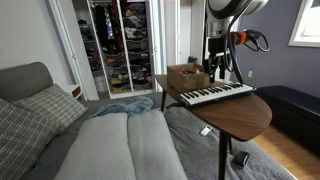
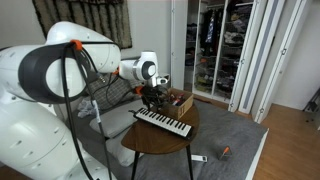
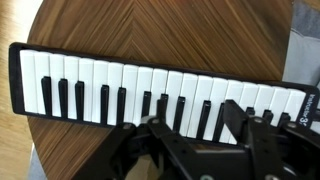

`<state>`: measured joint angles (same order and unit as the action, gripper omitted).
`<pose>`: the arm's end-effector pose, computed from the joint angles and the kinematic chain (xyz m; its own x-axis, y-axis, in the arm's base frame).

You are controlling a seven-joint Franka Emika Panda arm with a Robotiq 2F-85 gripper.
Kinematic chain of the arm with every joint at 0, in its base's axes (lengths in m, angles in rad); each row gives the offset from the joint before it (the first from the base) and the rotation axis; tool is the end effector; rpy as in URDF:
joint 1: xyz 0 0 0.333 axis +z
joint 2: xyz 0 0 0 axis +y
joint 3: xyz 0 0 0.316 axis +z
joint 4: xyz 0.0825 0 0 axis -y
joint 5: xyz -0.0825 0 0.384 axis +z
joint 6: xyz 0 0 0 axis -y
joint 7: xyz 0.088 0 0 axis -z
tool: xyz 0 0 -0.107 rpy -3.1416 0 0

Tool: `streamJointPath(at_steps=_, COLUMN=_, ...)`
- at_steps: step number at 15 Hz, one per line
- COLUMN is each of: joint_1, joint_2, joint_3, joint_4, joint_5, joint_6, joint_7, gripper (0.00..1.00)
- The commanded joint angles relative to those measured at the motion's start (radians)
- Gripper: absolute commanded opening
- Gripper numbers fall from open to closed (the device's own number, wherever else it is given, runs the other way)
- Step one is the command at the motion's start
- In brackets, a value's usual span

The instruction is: Press a black key on the middle keys of the piano

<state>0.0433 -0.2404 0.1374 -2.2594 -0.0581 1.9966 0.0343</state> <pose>0.4652 0.0836 0.4577 0.9860 0.1650 -0.0231 0.1664 -0.9823 0.0857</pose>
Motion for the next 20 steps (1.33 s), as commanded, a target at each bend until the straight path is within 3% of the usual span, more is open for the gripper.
streamJointPath(at_steps=1, joint_1=0.012, joint_2=0.076, joint_3=-0.020, joint_4=0.067, joint_5=-0.022, joint_6=0.011, joint_7=-0.031, gripper=0.32)
streamJointPath(at_steps=6, joint_1=0.012, joint_2=0.119, joint_3=-0.028, joint_4=0.075, joint_5=-0.021, joint_6=0.040, joint_7=-0.043, gripper=0.00)
streamJointPath(at_steps=20, joint_1=0.012, joint_2=0.153, joint_3=-0.041, joint_4=0.010, joint_5=0.008, joint_6=0.185, joint_7=-0.046, gripper=0.00)
